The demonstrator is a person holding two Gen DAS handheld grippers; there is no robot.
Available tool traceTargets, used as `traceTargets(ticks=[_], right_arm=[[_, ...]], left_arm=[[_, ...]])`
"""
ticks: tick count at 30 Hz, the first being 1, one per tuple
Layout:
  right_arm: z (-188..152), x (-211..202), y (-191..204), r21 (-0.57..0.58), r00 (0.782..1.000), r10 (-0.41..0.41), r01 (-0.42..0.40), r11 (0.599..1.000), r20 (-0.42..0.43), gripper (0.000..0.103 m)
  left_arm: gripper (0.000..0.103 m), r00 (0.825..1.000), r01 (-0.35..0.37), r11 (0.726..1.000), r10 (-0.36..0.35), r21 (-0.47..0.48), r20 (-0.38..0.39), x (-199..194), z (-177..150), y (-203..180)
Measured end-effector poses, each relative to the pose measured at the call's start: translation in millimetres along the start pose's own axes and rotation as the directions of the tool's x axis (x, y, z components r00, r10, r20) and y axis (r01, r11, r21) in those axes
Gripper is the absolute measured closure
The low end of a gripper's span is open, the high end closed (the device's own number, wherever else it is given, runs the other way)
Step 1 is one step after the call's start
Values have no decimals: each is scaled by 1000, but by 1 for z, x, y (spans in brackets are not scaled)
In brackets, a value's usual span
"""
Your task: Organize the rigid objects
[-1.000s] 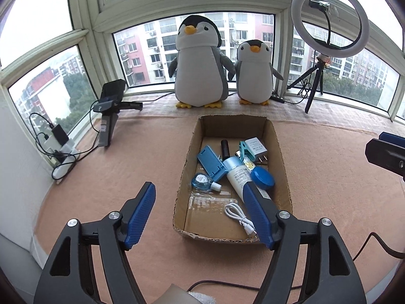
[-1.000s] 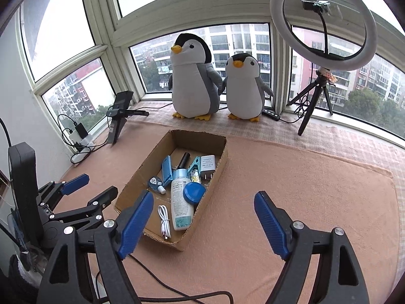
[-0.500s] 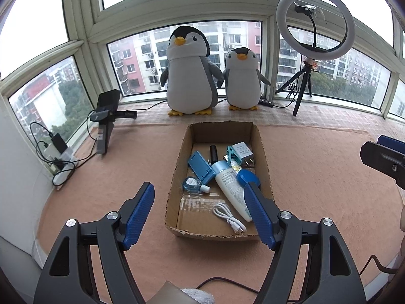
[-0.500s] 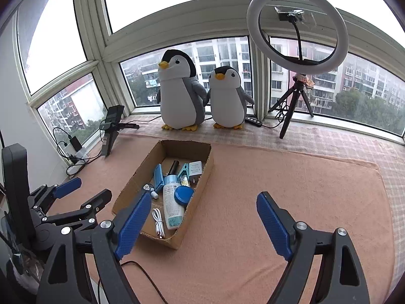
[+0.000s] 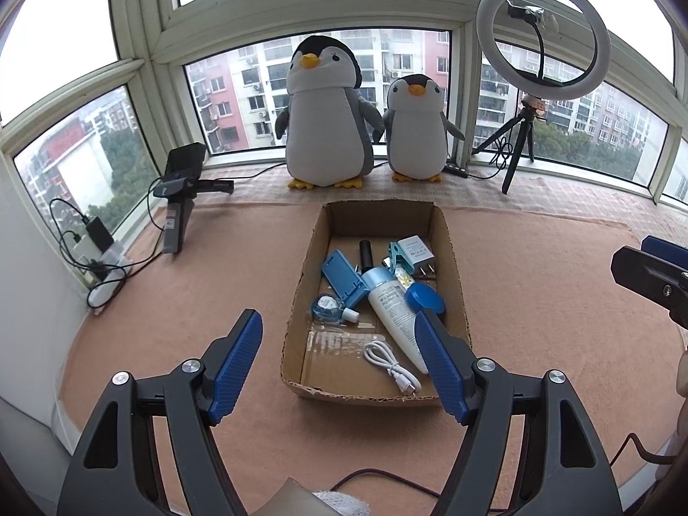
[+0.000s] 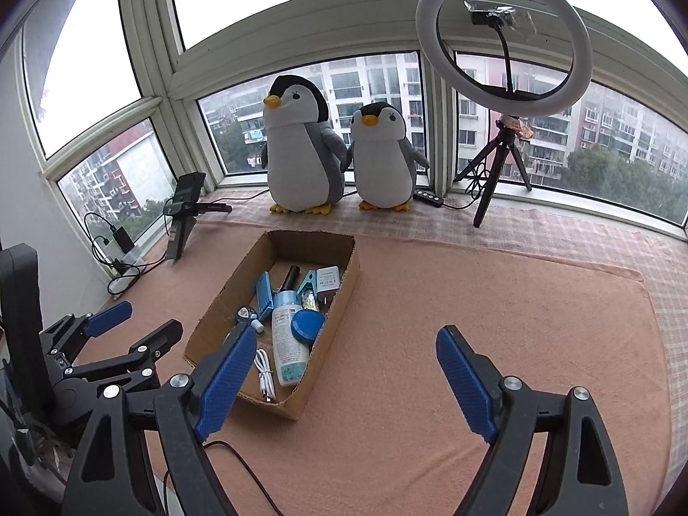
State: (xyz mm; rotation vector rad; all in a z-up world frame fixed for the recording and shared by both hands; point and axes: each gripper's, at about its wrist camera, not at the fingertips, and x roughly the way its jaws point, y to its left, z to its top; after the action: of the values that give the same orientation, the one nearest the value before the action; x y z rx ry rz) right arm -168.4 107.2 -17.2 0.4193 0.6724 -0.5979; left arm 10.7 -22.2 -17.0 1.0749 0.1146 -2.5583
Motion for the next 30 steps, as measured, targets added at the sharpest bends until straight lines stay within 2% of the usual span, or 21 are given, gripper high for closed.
traceTargets(ticks=[27, 30], right_arm=[[-1, 5, -2, 11, 1000, 3, -3, 1000, -19, 20], [-1, 5, -3, 12, 1000, 3, -3, 1000, -21, 20]], left_arm=[[29, 1000, 5, 1000, -5, -1, -7, 2, 0, -1], [23, 1000, 5, 1000, -5, 1, -6, 2, -1, -2]])
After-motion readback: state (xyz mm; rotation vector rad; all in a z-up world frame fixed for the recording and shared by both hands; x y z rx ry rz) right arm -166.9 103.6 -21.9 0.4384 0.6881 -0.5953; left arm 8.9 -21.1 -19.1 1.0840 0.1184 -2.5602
